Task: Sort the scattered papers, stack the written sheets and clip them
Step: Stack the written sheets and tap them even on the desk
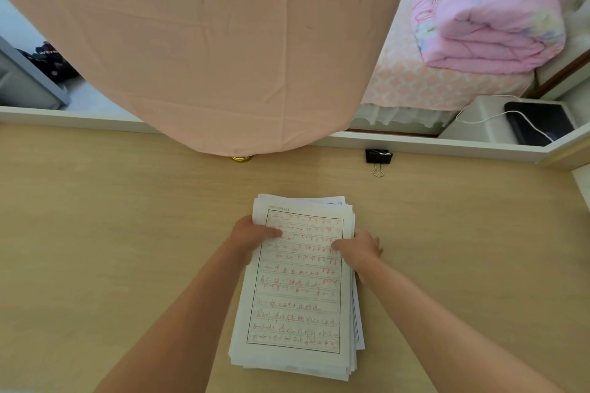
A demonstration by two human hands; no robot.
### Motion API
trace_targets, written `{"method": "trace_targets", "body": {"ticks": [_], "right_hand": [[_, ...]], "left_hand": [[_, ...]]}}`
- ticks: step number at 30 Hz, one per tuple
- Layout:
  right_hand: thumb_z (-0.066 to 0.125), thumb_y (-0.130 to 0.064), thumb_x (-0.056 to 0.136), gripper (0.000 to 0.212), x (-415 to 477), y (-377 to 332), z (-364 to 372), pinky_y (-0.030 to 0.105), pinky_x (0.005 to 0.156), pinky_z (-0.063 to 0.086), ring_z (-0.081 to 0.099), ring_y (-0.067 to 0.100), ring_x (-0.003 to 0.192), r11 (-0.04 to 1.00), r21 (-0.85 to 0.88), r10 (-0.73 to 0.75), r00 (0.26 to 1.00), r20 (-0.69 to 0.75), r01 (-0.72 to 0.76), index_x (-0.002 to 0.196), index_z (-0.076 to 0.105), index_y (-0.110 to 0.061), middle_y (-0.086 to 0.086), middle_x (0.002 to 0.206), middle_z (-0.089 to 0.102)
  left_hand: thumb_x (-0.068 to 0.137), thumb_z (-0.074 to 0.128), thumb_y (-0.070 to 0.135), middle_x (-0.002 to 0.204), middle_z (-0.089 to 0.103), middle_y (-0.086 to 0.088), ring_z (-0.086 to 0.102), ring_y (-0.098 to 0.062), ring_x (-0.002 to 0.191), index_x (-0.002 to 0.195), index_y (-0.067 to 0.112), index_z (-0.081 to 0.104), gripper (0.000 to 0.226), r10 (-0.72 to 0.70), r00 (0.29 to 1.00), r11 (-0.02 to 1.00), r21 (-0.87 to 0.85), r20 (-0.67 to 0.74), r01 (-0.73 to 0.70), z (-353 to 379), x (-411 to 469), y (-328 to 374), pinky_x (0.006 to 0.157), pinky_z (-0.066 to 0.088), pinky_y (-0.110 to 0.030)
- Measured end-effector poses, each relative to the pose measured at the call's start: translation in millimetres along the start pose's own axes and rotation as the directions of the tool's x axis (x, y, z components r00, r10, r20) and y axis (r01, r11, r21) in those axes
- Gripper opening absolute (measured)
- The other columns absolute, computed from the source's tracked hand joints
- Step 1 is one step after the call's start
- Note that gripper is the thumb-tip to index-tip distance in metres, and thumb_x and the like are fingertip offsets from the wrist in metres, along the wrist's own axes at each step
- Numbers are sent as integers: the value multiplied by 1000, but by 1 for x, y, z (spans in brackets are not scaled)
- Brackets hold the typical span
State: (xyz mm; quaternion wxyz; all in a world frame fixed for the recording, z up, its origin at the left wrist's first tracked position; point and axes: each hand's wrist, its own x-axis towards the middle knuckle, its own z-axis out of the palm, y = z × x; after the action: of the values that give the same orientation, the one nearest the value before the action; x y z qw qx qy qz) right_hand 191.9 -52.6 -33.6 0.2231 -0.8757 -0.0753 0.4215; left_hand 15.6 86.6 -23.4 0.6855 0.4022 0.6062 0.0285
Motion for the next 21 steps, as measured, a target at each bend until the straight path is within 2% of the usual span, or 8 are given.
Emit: {"method": "trace_targets", "body": {"ticks": [1, 3, 6, 9, 12, 14, 18, 21], "right_hand": [[65, -22, 81, 19, -1, 2, 3, 35, 87, 43, 38, 25, 120, 1000, 7, -11, 1000, -29, 11, 100, 62, -23, 2, 121, 41], [65, -18, 80, 24, -2, 5, 6, 39, 87, 49, 45, 25, 116, 993, 113, -24, 999, -33, 28, 104, 60, -22, 2, 121, 36], [67, -18, 76, 37, -7, 8, 5, 43, 83, 58, 62, 21, 99, 956, 289, -50, 999, 18, 42, 111, 60, -28, 1, 125, 46], [70, -17, 79, 56, -11, 7, -2, 38, 81, 56, 63, 19, 100, 939, 343, -15, 998, 64, -8, 131, 52, -24, 0, 125, 59], [68, -15, 88, 33, -20, 2, -14, 26, 65, 47, 64, 14, 89, 952, 300, -2, 977, 214, -63, 121, 62, -15, -2, 106, 70], [70, -18, 88, 29, -23, 4, -16, 26, 69, 49, 68, 17, 95, 953, 290, -10, 948, 318, -87, 117, 67, -14, 0, 107, 73], [70, -14, 89, 28, -25, 11, -13, 29, 76, 55, 70, 18, 99, 940, 341, -121, 952, 280, 19, 117, 66, -16, 2, 114, 73], [68, -14, 92, 30, -28, 2, -16, 29, 82, 55, 69, 16, 101, 936, 338, -185, 951, 248, 94, 122, 65, -16, 2, 120, 71]], "left_hand": [[76, 76, -7, 105, 74, -15, 72, -35, 93, 108, 6, 68, 36, 15, 999, 1000, -11, 34, -15, -4, 0, -3, 85, 57, -55], [80, 73, -5, 108, 74, -14, 72, -35, 96, 114, 7, 67, 37, 54, 991, 998, -20, 124, -52, -10, -1, -6, 85, 57, -55], [87, 67, -4, 107, 75, -13, 74, -31, 94, 114, 9, 65, 30, 117, 970, 993, -36, 215, -112, -15, -7, -9, 74, 61, -45], [89, 65, -4, 109, 74, -14, 73, -31, 95, 116, 8, 64, 29, 175, 959, 984, -67, 224, -164, -21, -14, -11, 72, 60, -42], [89, 66, 0, 110, 73, -14, 72, -33, 98, 120, 7, 63, 32, 235, 947, 972, -77, 217, -224, -25, -18, -17, 79, 60, -48], [89, 67, 0, 111, 73, -14, 72, -34, 99, 121, 7, 62, 33, 260, 942, 965, -89, 210, -247, -26, -21, -20, 82, 59, -51], [85, 73, 4, 109, 74, -9, 73, -30, 95, 120, 12, 59, 39, 313, 941, 948, -98, 129, -302, -27, -27, -13, 80, 60, -52], [78, 79, 6, 105, 75, -4, 75, -25, 91, 116, 17, 60, 44, 339, 934, 941, -16, 112, -339, -26, -30, 3, 77, 61, -47]]}}
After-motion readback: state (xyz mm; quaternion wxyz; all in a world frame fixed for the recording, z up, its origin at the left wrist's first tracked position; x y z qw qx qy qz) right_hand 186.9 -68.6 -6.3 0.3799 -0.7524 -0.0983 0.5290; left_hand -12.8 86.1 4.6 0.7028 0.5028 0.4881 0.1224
